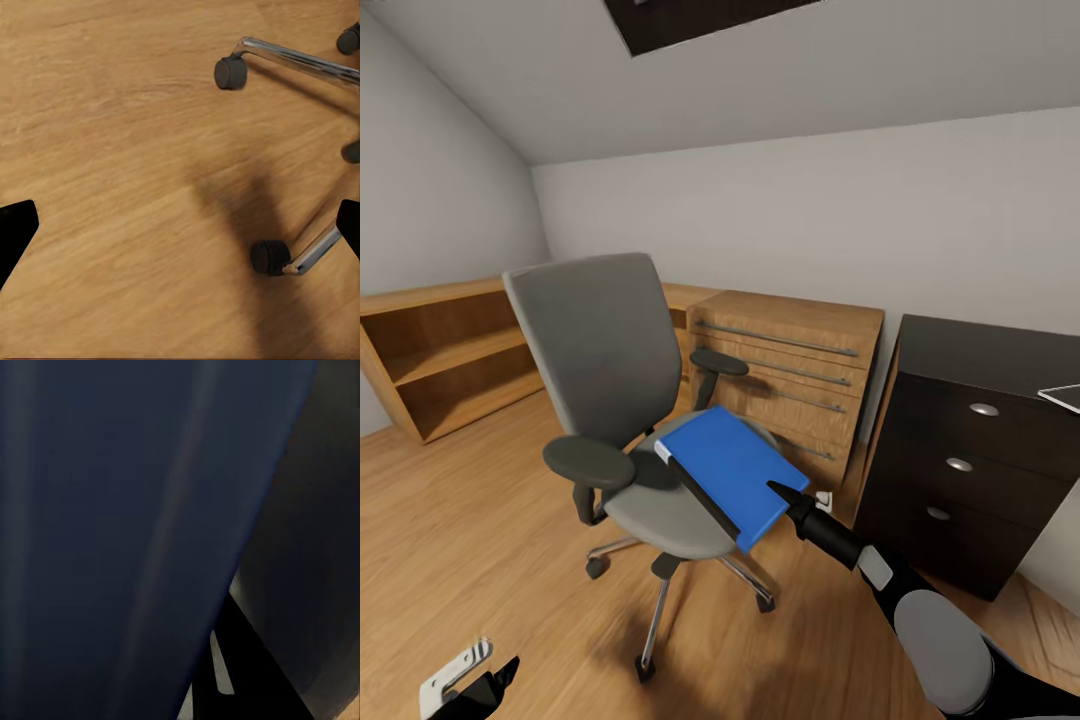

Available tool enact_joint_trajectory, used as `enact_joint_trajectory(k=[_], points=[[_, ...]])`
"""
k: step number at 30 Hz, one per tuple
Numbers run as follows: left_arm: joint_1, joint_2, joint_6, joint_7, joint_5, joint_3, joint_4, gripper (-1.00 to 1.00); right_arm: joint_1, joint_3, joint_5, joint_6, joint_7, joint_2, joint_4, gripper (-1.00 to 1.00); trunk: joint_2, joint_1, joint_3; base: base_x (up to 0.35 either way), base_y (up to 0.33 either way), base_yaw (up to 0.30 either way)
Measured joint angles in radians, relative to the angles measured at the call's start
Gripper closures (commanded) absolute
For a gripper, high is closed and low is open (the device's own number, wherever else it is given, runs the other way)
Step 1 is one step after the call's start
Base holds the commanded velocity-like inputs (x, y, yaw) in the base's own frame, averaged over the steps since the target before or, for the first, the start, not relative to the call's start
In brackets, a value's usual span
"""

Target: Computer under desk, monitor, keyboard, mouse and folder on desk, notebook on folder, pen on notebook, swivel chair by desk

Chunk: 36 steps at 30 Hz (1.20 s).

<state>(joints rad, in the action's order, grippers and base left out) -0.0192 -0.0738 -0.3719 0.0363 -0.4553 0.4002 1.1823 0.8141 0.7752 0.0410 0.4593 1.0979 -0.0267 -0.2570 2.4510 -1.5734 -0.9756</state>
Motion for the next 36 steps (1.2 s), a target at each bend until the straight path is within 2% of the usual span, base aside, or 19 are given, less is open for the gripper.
enact_joint_trajectory(k=[6, 9, 19, 24, 27, 30, 36], points=[[0.000, 0.000, 0.121, 0.001, 0.004, -0.005, -0.082, -1.00, 0.000, 0.000, 0.000, 0.002, -0.017, 0.001, -0.004, 1.00, -0.042, 0.023, 0.019, 0.000, 0.000, 0.000], [0.000, 0.000, 0.161, 0.001, 0.005, -0.006, -0.109, -1.00, 0.000, -0.001, 0.001, 0.002, -0.027, 0.001, -0.005, 1.00, -0.063, 0.035, 0.028, 0.000, 0.000, 0.000], [0.000, 0.000, 0.193, 0.002, 0.006, -0.013, -0.138, -1.00, 0.000, -0.001, 0.001, 0.000, -0.096, 0.000, -0.004, 1.00, -0.133, 0.073, 0.060, 0.000, 0.000, 0.000], [0.000, 0.001, 0.199, 0.002, 0.006, -0.017, -0.148, -1.00, 0.000, 0.000, -0.002, -0.014, -0.097, 0.001, -0.002, 1.00, -0.168, 0.092, 0.075, 0.000, 0.000, 0.000], [0.000, 0.001, 0.237, 0.002, 0.006, -0.019, -0.171, -1.00, 0.000, 0.001, -0.003, -0.023, -0.085, 0.003, 0.000, 1.00, -0.189, 0.104, 0.085, 0.000, 0.000, 0.000], [0.000, 0.001, 0.320, 0.003, 0.007, -0.023, -0.207, -1.00, 0.000, 0.001, -0.004, -0.027, -0.073, 0.006, 0.001, 1.00, -0.210, 0.115, 0.094, 0.000, 0.000, 0.000], [0.000, 0.002, 0.380, 0.004, 0.007, -0.032, -0.238, -1.00, 0.000, 0.001, -0.004, -0.029, -0.069, 0.009, 0.001, 1.00, -0.252, 0.138, 0.113, 0.000, 0.000, 0.000]])
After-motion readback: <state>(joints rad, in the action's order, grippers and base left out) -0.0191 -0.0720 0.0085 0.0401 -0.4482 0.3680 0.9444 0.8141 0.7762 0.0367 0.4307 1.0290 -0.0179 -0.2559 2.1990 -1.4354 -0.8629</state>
